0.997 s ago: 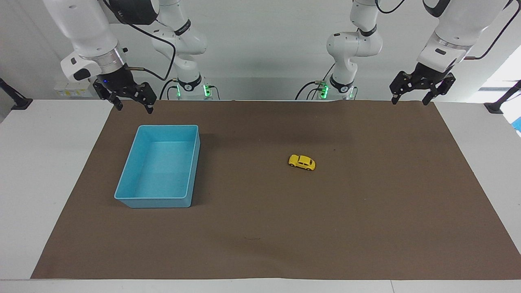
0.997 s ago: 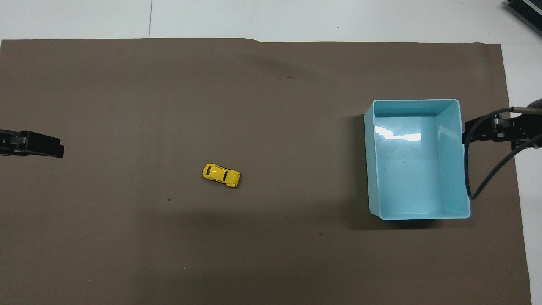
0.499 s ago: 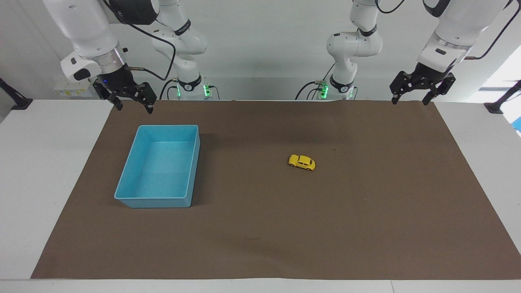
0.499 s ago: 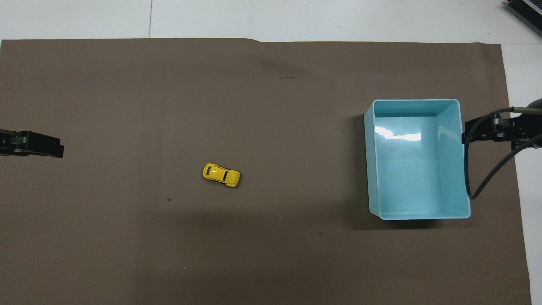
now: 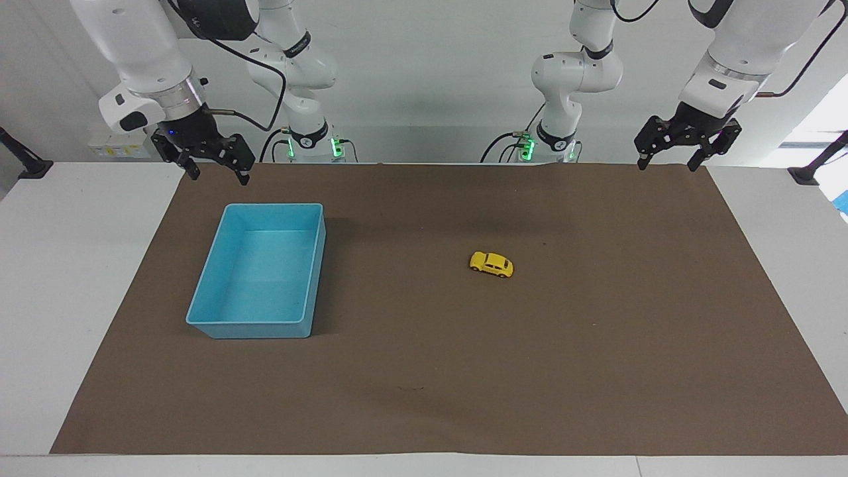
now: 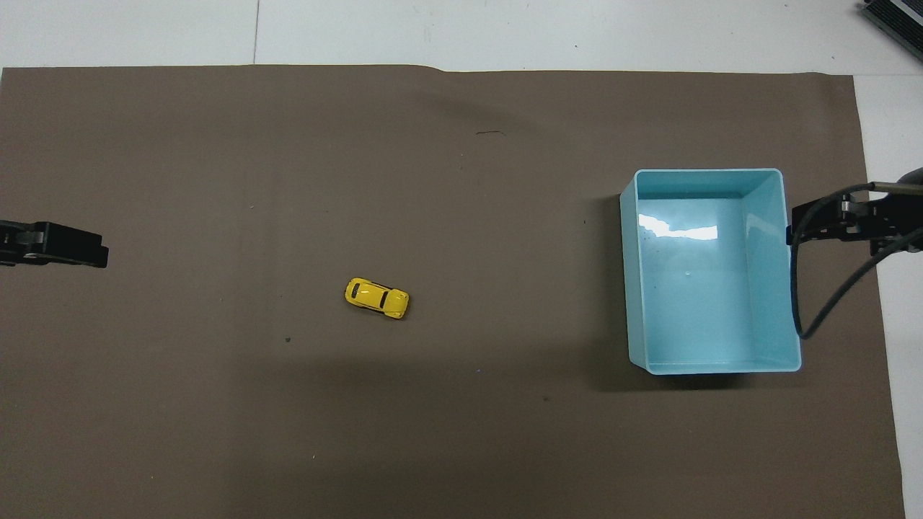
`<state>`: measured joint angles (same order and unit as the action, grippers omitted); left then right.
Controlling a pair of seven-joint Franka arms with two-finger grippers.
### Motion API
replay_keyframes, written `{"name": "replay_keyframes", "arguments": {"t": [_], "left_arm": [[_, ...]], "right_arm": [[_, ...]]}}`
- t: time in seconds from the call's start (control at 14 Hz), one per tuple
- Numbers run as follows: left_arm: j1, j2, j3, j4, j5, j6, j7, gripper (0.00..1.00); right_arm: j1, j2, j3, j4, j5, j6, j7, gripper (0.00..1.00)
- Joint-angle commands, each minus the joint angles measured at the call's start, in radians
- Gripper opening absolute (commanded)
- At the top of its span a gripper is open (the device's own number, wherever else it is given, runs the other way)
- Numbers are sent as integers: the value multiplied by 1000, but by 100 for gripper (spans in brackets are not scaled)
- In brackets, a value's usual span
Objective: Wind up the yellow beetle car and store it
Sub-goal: 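Reach the left gripper over the yellow beetle car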
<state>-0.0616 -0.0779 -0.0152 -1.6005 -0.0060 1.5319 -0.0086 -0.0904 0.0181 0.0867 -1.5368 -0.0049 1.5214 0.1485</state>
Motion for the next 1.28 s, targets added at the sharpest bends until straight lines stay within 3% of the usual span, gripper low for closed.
{"name": "replay_keyframes", "arguments": {"t": [0.0, 0.43, 1.21], "left_arm": [[9, -8, -3, -21, -9, 5, -91, 100], [-7, -3, -11, -76, -9, 34, -293, 100], [-43, -11, -12, -197, -49, 155, -1100, 100]], "right_arm": [[-14, 9, 10, 20, 11, -17, -21, 100], [-14, 9, 10, 20, 11, -17, -21, 100], [-14, 9, 10, 20, 11, -17, -21, 100]]}}
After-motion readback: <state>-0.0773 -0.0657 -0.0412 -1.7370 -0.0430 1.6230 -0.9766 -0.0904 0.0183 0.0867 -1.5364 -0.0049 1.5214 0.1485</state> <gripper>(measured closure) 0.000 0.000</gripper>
